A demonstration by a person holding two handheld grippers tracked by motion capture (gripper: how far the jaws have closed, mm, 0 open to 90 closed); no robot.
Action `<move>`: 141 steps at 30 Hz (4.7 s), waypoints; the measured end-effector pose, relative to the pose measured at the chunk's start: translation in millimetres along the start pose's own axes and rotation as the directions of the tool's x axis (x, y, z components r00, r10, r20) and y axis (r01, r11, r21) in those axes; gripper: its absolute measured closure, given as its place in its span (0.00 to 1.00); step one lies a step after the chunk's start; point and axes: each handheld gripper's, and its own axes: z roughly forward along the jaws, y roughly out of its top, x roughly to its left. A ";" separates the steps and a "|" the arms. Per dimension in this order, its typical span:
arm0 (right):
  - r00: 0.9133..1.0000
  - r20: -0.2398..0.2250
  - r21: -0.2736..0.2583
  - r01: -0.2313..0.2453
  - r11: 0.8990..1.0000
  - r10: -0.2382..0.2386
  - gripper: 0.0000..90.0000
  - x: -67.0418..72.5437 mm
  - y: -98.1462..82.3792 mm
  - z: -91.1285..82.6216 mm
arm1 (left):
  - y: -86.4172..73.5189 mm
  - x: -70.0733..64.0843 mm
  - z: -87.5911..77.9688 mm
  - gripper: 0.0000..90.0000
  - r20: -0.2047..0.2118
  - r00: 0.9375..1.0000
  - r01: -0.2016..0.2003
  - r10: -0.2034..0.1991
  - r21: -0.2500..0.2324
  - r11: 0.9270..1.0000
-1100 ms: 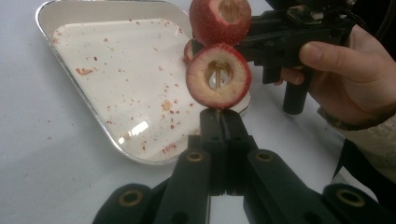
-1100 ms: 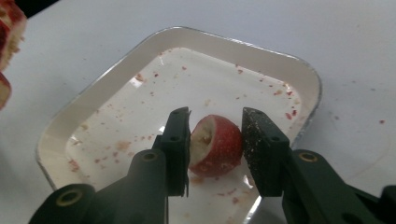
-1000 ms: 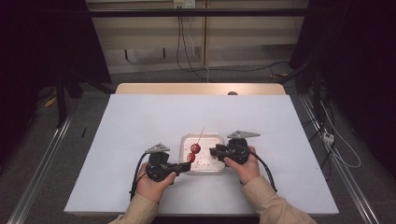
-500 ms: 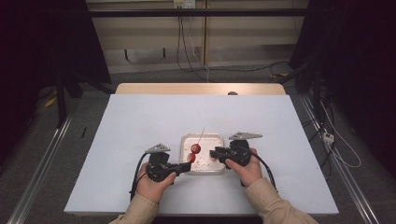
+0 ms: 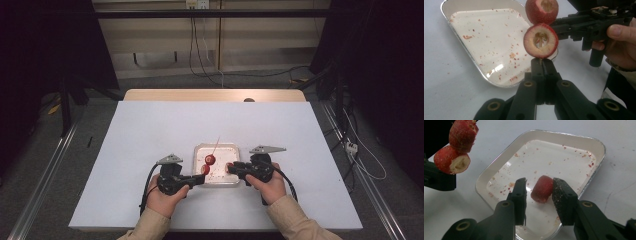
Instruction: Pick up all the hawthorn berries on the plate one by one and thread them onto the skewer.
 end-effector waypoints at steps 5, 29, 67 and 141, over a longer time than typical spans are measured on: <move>1.000 0.004 0.008 -0.020 1.000 0.020 0.69 -3.7 5.8 5.9 | -0.3 0.9 0.3 1.00 0.005 1.000 -0.001 0.001 0.009 1.000; 0.995 0.070 -0.006 0.074 0.997 -0.074 0.73 -17.1 23.1 6.1 | -0.4 3.9 0.5 1.00 0.007 1.000 0.012 -0.012 0.009 1.000; 0.990 -0.035 -0.088 -0.139 0.986 0.137 0.81 -8.1 29.3 -4.5 | -0.8 -0.7 2.2 1.00 0.033 0.999 0.007 -0.008 0.034 0.999; 0.944 -0.148 -0.268 -0.326 0.907 0.296 0.64 -1.9 51.8 -18.2 | -4.2 -19.4 8.9 1.00 0.033 0.997 -0.074 0.073 0.013 0.997</move>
